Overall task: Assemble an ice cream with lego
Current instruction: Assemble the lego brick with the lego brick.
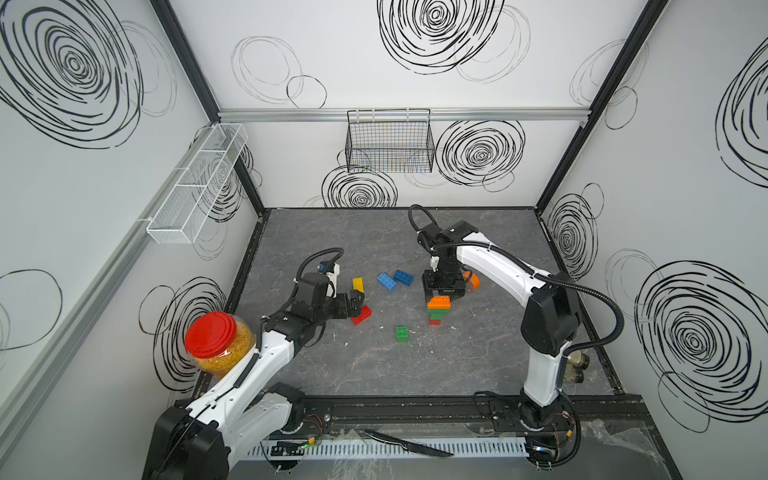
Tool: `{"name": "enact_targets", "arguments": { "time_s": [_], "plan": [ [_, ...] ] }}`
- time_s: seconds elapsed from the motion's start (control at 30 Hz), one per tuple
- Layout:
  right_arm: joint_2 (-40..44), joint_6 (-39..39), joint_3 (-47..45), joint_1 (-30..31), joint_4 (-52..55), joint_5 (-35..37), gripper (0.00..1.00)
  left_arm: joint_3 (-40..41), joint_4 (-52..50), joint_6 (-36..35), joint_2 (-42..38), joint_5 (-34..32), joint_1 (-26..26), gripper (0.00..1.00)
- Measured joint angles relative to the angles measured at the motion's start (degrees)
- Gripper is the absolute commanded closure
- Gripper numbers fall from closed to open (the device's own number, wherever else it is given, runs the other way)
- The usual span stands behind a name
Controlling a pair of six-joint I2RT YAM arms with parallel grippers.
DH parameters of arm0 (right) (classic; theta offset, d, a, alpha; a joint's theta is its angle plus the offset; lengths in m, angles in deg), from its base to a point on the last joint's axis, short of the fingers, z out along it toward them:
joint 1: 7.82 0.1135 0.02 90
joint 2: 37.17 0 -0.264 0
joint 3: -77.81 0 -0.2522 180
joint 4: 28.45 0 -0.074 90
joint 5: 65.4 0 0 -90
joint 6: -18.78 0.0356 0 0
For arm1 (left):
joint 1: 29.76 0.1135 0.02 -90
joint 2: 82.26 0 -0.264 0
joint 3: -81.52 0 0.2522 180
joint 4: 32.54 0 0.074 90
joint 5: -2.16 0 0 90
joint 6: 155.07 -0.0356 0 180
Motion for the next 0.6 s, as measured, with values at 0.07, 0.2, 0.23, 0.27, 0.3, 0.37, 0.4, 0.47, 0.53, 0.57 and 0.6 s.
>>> {"name": "enact_targets", "arguments": {
  "time_s": [0.07, 0.2, 0.23, 0.27, 0.3, 0.37, 0.4, 0.47, 0.53, 0.57, 0.6],
  "plan": [
    [0.0, 0.0, 0.0, 0.1, 0.0, 0.1, 0.46, 0.0, 0.0, 0.0, 0.0, 0.0, 0.0, 0.01],
    [0.0, 0.0, -0.5, 0.0, -0.3, 0.5, 0.46, 0.0, 0.0, 0.0, 0.0, 0.0, 0.0, 0.01],
    [0.0, 0.0, -0.9, 0.0, -0.5, 0.6, 0.46, 0.0, 0.0, 0.0, 0.0, 0.0, 0.0, 0.01],
    [0.0, 0.0, -1.2, 0.0, -0.7, 0.2, 0.46, 0.0, 0.0, 0.0, 0.0, 0.0, 0.0, 0.01],
    [0.0, 0.0, -1.5, 0.1, -1.1, -0.2, 0.46, 0.0, 0.0, 0.0, 0.0, 0.0, 0.0, 0.01],
    [0.2, 0.0, -1.8, 0.1, -1.6, -0.2, 0.46, 0.0, 0.0, 0.0, 0.0, 0.0, 0.0, 0.01],
    [0.4, 0.0, -2.1, 0.0, -1.8, -0.2, 0.46, 0.0, 0.0, 0.0, 0.0, 0.0, 0.0, 0.01],
    [0.7, 0.0, -2.5, 0.0, -2.2, -0.2, 0.46, 0.0, 0.0, 0.0, 0.0, 0.0, 0.0, 0.01],
    [0.7, 0.0, -2.6, 0.0, -2.4, -0.1, 0.46, 0.0, 0.0, 0.0, 0.0, 0.0, 0.0, 0.01],
    [0.7, 0.0, -2.6, 0.0, -2.4, 0.0, 0.46, 0.0, 0.0, 0.0, 0.0, 0.0, 0.0, 0.01],
    [0.7, 0.1, -2.6, 0.0, -2.4, 0.1, 0.46, 0.0, 0.0, 0.0, 0.0, 0.0, 0.0, 0.01]
  ]
}}
